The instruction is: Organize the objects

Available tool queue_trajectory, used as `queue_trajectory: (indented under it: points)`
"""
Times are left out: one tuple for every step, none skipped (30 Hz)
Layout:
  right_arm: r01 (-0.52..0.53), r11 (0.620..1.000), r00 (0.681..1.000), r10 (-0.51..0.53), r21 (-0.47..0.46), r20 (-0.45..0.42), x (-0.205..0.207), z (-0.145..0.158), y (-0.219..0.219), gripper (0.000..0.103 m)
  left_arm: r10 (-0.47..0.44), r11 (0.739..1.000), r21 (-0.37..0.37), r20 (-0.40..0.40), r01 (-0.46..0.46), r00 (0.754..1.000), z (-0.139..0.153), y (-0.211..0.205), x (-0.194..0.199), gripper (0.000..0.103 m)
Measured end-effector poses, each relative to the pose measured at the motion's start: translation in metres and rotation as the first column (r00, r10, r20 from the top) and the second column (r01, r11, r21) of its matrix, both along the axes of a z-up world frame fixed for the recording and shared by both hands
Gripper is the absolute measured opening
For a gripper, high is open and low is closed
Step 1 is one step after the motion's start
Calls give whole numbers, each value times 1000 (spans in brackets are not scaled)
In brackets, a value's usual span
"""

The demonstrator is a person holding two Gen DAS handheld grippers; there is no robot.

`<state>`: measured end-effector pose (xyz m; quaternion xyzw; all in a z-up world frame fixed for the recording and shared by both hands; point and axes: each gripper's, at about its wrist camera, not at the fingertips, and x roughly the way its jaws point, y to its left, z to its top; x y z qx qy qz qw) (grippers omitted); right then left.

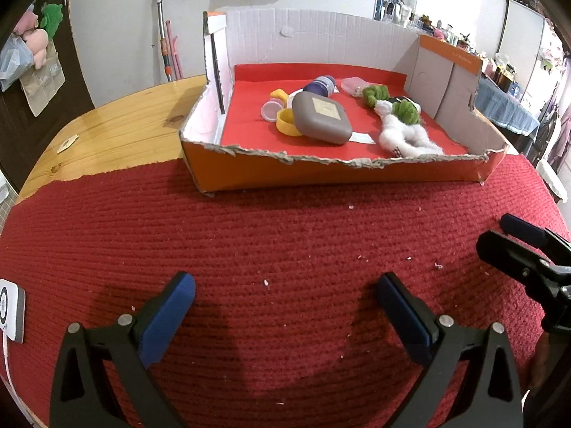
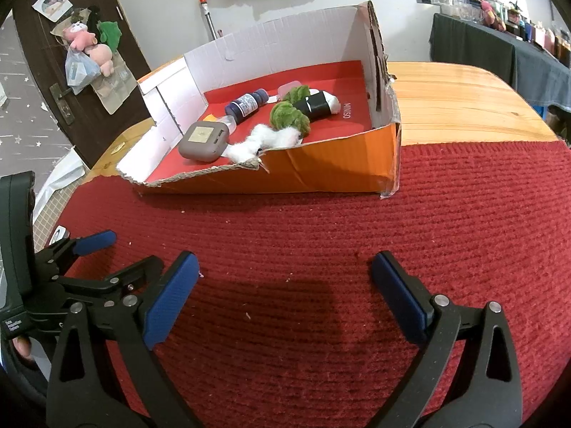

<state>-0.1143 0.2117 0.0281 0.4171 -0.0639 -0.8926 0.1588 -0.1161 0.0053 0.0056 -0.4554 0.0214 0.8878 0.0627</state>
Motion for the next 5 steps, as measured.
queue_trajectory:
  points:
    - [0, 1000, 1000, 0, 2, 0, 0, 0, 0, 100, 0, 1000, 3, -1, 0, 1000, 0, 0, 0, 103]
    - [0, 1000, 1000, 0, 3, 0, 0, 0, -1, 100, 0, 1000, 4, -2, 0, 1000, 0, -1, 0, 103]
    - [0, 1000, 1000, 0, 2, 0, 0, 0, -1, 100, -1, 1000, 6, -2, 1, 1000, 0, -1, 1, 103]
    - [0, 1000, 1000, 0, 3, 0, 0, 0, -1, 100, -1, 1000, 6, -2, 1, 1000, 0, -1, 1, 103]
    - [0, 1000, 1000, 0, 2, 0, 0, 0, -1, 100, -1, 1000, 6, -3, 1, 1000, 0, -1, 1, 103]
